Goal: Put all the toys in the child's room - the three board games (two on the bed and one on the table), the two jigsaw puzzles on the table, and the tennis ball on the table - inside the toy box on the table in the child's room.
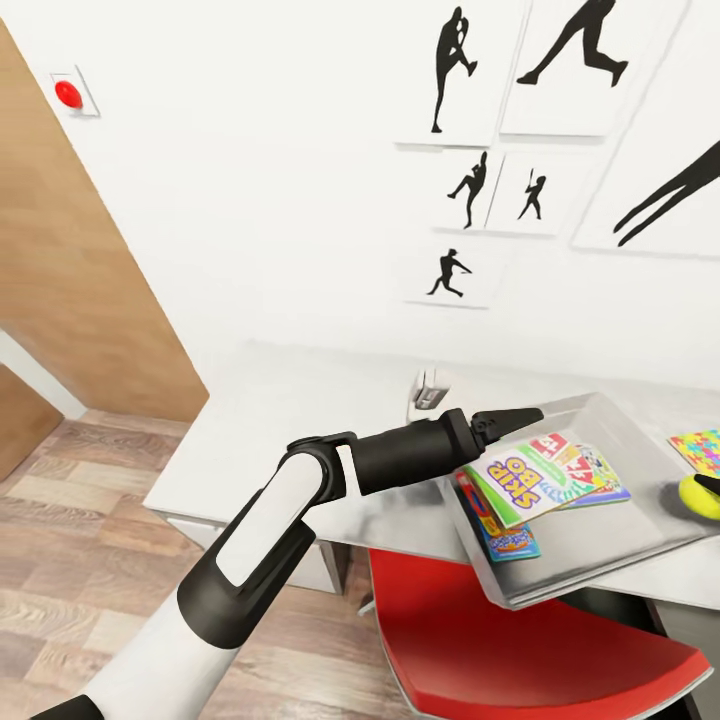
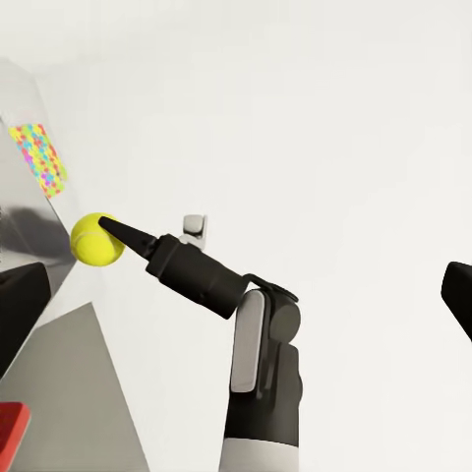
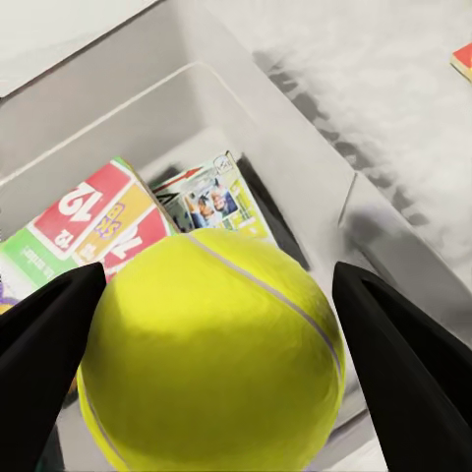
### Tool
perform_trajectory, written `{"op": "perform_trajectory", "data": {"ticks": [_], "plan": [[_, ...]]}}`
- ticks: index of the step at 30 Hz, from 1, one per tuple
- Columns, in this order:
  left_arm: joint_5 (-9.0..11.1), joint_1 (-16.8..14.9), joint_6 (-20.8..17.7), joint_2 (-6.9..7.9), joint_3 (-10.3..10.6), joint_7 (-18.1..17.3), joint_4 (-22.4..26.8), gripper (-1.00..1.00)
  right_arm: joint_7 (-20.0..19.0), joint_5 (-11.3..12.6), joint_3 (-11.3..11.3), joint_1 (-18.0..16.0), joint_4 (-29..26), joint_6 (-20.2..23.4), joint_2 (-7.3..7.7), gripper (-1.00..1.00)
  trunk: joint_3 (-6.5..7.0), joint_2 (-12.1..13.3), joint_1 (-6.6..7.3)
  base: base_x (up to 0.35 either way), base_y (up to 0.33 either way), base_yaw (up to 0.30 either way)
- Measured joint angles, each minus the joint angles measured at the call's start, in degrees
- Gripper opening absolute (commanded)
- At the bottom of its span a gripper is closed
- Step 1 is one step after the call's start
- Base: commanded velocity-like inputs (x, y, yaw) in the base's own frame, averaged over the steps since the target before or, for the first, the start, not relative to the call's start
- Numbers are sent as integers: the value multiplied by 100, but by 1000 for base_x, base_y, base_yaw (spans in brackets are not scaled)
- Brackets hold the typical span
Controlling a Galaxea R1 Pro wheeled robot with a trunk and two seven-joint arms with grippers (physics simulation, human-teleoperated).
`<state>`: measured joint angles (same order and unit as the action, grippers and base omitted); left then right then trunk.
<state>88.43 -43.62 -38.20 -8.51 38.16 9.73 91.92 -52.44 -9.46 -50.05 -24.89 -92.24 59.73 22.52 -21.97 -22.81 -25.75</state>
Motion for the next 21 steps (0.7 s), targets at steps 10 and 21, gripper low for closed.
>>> {"op": "perform_trajectory", "data": {"ticks": [10, 21], "plan": [[0, 1, 0, 0, 0, -5, 0, 100, -3, 1, -6, 0, 0, 0, 4, -100, 6, 0, 0, 0, 0, 20], [-2, 38, 0, 103, -36, -9, -1, 100, 5, -13, 82, -5, 24, 1, -40, -100, 8, 0, 0, 0, 0, 3]]}}
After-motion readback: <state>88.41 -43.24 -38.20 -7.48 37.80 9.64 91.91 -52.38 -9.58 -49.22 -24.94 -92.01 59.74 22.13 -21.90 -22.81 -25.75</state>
